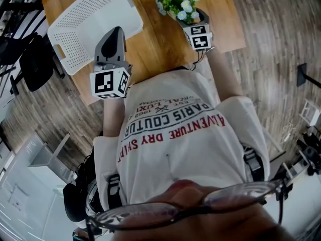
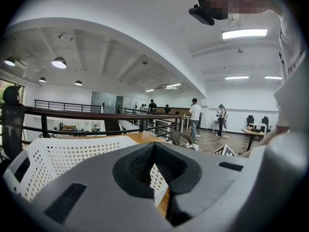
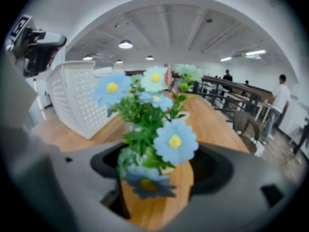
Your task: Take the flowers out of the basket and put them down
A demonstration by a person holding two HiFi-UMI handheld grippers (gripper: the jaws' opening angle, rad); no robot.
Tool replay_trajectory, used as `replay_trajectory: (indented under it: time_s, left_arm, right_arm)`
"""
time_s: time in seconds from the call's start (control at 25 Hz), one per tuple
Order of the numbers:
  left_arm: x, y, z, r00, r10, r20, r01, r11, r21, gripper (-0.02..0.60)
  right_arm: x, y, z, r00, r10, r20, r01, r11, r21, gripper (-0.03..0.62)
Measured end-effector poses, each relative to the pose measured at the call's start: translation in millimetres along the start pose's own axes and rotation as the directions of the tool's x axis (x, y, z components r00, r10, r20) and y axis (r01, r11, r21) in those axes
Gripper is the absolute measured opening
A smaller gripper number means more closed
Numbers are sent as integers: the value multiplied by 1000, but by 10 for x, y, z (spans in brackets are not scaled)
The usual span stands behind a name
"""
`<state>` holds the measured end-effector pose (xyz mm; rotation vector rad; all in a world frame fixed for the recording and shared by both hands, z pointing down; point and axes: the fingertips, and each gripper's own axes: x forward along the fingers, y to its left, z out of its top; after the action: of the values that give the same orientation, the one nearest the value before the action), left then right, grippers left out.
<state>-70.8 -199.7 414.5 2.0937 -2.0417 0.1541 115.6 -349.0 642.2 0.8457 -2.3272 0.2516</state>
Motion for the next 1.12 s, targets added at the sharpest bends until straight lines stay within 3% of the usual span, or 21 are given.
replay_trajectory:
  time_s: [0.12,0.4,0.64,0.68,0.76,0.84,1.12]
  left_arm:
    - [-15,28,-14,1000,-13,0,13,1000,-9,12]
    - [-126,114,36,999,-33,12,34,999,-36,12]
    - [-310,234,163,999,-23,37,25,999,-35,12]
    - [-349,263,183,999,-18,41,19,999,-33,12]
    - [-438,330,207,999,0,47,1,999,-33,12]
    - [-532,419,225,998,26,56,-24,999,-38,12]
    - [-866,780,334,984,147,100,-143,989,-47,12]
  right_arm:
    - [-82,-19,71,999,-23,31,22,999,28,368]
    - [-664,58,518,990,-84,113,91,994,-60,364]
    - [-1113,362,1100,971,-23,239,32,999,-34,358]
    - [-1160,410,1209,964,-26,264,34,999,-27,337]
    - [-1255,472,1438,944,-66,322,74,997,-12,39]
    - [-1305,626,1653,928,-46,370,62,998,-33,38]
    - [-1249,1396,2253,872,189,452,-130,979,-159,34]
